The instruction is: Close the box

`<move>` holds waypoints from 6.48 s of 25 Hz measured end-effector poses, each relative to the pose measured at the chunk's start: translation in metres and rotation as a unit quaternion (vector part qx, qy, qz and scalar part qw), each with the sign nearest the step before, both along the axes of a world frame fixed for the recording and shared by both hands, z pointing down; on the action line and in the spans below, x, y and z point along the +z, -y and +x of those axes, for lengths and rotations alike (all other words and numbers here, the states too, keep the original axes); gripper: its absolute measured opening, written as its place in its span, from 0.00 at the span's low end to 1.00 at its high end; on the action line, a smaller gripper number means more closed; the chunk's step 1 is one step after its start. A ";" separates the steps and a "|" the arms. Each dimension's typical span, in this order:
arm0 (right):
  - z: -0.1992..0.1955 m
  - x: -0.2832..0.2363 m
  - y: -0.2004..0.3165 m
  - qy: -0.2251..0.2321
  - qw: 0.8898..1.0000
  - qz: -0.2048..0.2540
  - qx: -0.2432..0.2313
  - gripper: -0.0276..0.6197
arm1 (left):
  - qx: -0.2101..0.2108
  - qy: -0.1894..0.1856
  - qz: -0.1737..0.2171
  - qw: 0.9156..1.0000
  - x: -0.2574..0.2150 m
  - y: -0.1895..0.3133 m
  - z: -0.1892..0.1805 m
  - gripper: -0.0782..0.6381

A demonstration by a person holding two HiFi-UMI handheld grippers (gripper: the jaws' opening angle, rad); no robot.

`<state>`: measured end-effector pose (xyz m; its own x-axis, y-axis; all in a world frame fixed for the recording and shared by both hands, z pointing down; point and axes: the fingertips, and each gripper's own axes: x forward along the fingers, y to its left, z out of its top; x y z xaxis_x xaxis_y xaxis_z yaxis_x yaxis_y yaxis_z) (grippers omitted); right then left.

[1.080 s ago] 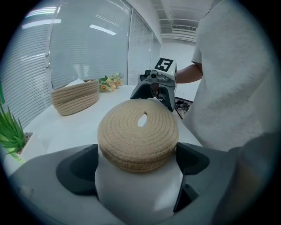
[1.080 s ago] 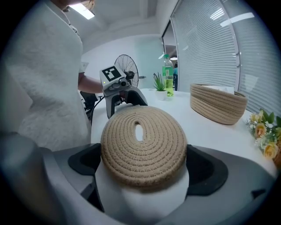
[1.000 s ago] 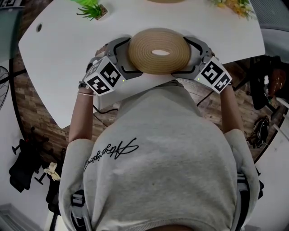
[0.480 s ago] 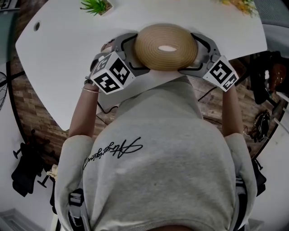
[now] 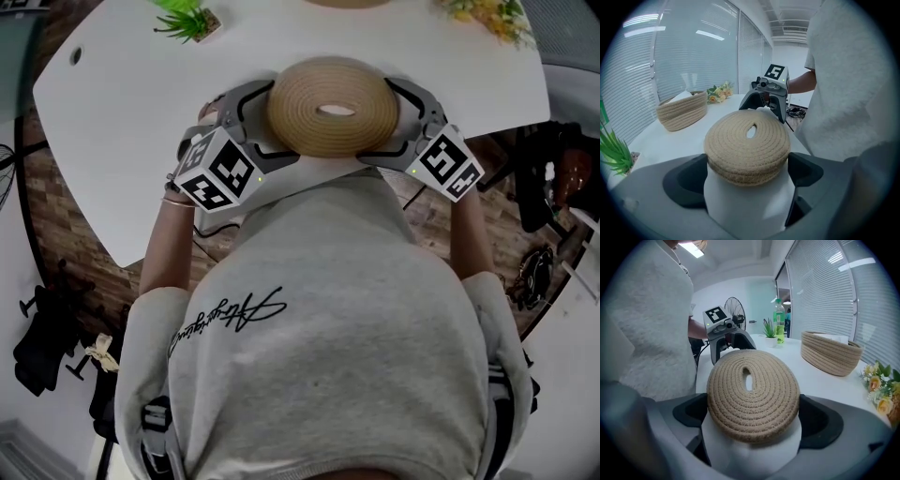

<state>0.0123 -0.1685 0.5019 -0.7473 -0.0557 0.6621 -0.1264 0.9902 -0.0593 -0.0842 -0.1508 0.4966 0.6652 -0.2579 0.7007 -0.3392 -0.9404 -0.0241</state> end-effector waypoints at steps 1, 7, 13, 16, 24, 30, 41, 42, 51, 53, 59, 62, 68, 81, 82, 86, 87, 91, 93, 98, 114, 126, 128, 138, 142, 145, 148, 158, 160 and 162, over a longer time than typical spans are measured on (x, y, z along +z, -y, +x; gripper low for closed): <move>0.001 -0.001 0.001 0.001 1.000 -0.002 -0.003 0.96 | -0.003 -0.001 0.001 1.000 -0.002 0.001 0.002 0.85; 0.014 -0.020 0.016 0.016 1.000 0.009 -0.016 0.96 | -0.015 -0.006 0.005 1.000 -0.016 0.012 0.014 0.85; 0.011 -0.046 0.032 0.029 0.998 0.037 -0.029 0.96 | -0.026 -0.006 0.022 0.999 -0.032 0.027 0.012 0.85; 0.010 -0.053 0.038 0.031 0.998 0.042 -0.031 0.96 | -0.028 -0.003 0.032 0.999 -0.040 0.034 0.010 0.85; 0.016 -0.077 0.058 0.043 0.997 0.061 -0.033 0.96 | -0.031 -0.006 0.055 0.998 -0.067 0.053 0.017 0.85; 0.020 -0.089 0.072 0.047 0.995 0.076 -0.038 0.96 | -0.036 -0.004 0.071 0.997 -0.079 0.067 0.020 0.85; 0.027 -0.105 0.094 0.053 0.993 0.093 -0.044 0.96 | -0.039 0.002 0.094 0.995 -0.097 0.087 0.028 0.85; 0.028 -0.106 0.096 0.054 0.993 0.093 -0.044 0.96 | -0.040 0.002 0.095 0.995 -0.099 0.089 0.029 0.85; 0.029 -0.115 0.113 0.065 0.992 0.099 -0.046 0.96 | -0.037 0.000 0.102 0.994 -0.110 0.105 0.031 0.85; 0.029 -0.117 0.118 0.064 0.992 0.101 -0.047 0.96 | -0.038 0.002 0.105 0.994 -0.111 0.109 0.031 0.85; 0.027 -0.121 0.130 0.064 0.991 0.109 -0.052 0.96 | -0.043 0.003 0.112 0.993 -0.116 0.120 0.029 0.85; 0.027 -0.123 0.136 0.064 0.990 0.111 -0.053 0.96 | -0.045 0.007 0.116 0.992 -0.117 0.126 0.029 0.85; 0.028 -0.124 0.148 0.065 0.990 0.112 -0.056 0.96 | -0.048 0.008 0.118 0.992 -0.119 0.137 0.031 0.85; 0.025 -0.121 0.174 0.064 0.990 0.110 -0.064 0.96 | -0.056 0.019 0.115 0.992 -0.116 0.162 0.028 0.85; 0.024 -0.121 0.176 0.063 0.990 0.110 -0.064 0.96 | -0.057 0.019 0.115 0.992 -0.116 0.163 0.027 0.85; 0.026 -0.120 0.183 0.064 0.990 0.108 -0.066 0.96 | -0.058 0.018 0.111 0.992 -0.114 0.170 0.029 0.85; 0.027 -0.120 0.185 0.065 0.990 0.108 -0.067 0.96 | -0.058 0.018 0.111 0.992 -0.114 0.172 0.030 0.85; 0.027 -0.121 0.192 0.066 0.990 0.109 -0.066 0.96 | -0.058 0.020 0.112 0.992 -0.115 0.180 0.030 0.85; 0.024 -0.120 0.197 0.066 0.990 0.109 -0.065 0.96 | -0.057 0.021 0.113 0.992 -0.115 0.185 0.027 0.85; 0.015 -0.122 0.204 0.062 0.990 0.111 -0.066 0.96 | -0.059 0.022 0.113 0.992 -0.116 0.191 0.018 0.85; 0.005 -0.123 0.231 0.052 0.989 0.116 -0.070 0.96 | -0.064 0.022 0.111 0.992 -0.113 0.218 0.008 0.85; -0.005 -0.115 0.244 0.047 0.990 0.110 -0.071 0.96 | -0.068 0.027 0.102 0.992 -0.105 0.231 -0.002 0.85; -0.006 -0.113 0.247 0.046 0.991 0.105 -0.070 0.96 | -0.068 0.027 0.099 0.992 -0.104 0.233 -0.003 0.85; -0.007 -0.103 0.255 0.038 0.993 0.093 -0.062 0.96 | -0.063 0.038 0.083 0.994 -0.094 0.243 -0.005 0.85; -0.008 -0.102 0.257 0.039 0.993 0.092 -0.058 0.96 | -0.061 0.040 0.080 0.994 -0.090 0.245 -0.006 0.85; -0.007 -0.103 0.258 0.044 0.994 0.088 -0.056 0.96 | -0.058 0.036 0.072 0.995 -0.091 0.247 -0.005 0.85; -0.007 -0.102 0.259 0.044 0.994 0.089 -0.054 0.96 | -0.055 0.040 0.066 0.996 -0.088 0.248 -0.006 0.85; -0.010 -0.100 0.266 0.041 0.995 0.081 -0.051 0.96 | -0.053 0.051 0.056 0.996 -0.086 0.256 -0.009 0.85; -0.010 -0.099 0.265 0.043 0.995 0.077 -0.052 0.96 | -0.053 0.051 0.052 0.996 -0.085 0.255 -0.009 0.85; -0.008 -0.098 0.265 0.045 0.995 0.074 -0.051 0.96 | -0.054 0.050 0.049 0.996 -0.084 0.254 -0.008 0.85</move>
<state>0.0041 -0.4331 0.4042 -0.8096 -0.0684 0.5829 -0.0248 0.9963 0.0825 -0.0917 -0.4047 0.4128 0.5582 -0.3940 0.7302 -0.4288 -0.8904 -0.1526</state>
